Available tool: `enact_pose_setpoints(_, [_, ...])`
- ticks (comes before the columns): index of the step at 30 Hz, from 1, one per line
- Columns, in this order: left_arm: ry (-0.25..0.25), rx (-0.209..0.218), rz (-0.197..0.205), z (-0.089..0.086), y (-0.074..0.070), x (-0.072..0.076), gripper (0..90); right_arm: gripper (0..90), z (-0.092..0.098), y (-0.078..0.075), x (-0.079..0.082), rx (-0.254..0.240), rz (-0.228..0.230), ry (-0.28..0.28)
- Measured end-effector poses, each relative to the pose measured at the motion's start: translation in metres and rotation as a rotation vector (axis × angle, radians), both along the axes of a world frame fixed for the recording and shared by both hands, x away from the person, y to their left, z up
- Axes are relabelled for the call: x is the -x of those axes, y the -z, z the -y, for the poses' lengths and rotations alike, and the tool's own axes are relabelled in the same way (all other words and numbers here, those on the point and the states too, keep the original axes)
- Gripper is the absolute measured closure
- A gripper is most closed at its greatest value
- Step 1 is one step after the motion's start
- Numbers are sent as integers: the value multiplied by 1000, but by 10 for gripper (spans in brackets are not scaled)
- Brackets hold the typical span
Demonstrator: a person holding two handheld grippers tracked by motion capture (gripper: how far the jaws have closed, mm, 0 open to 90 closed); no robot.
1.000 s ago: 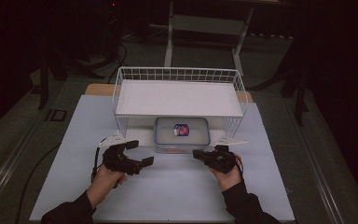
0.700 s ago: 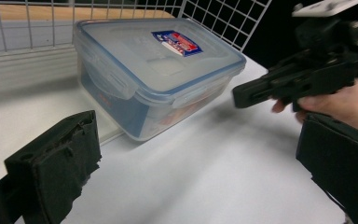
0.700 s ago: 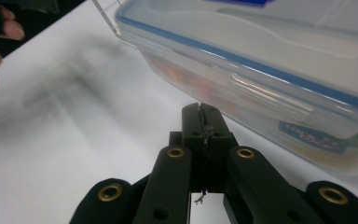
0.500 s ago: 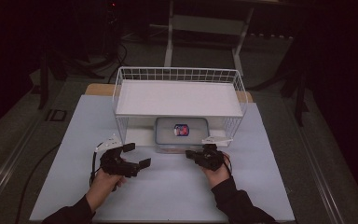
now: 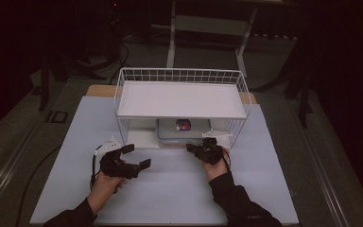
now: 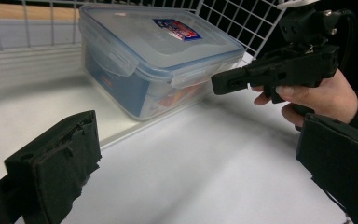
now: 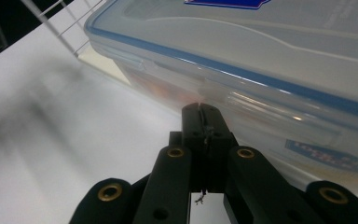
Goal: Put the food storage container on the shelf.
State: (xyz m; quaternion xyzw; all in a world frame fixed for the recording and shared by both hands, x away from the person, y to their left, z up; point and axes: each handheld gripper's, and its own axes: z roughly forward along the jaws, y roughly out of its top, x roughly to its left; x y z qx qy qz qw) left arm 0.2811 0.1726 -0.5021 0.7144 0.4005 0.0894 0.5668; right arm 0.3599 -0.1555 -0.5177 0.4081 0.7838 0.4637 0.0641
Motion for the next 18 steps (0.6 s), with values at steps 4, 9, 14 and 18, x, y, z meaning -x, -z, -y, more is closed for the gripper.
enact_pose_setpoints(4, [-1,6,2,-1,-1,1,0,898,-3,1,-7,-6,-2,19])
enact_pose_setpoints(9, [3,5,3,-1,0,0,0,898,-7,1,-13,-2,4,33])
enact_pose_setpoints(14, [-2,9,4,-2,0,0,0,898,-12,2,-20,-16,10,47])
enact_pose_setpoints(18, [-3,11,3,-3,-1,0,0,898,-13,2,-24,-28,6,60])
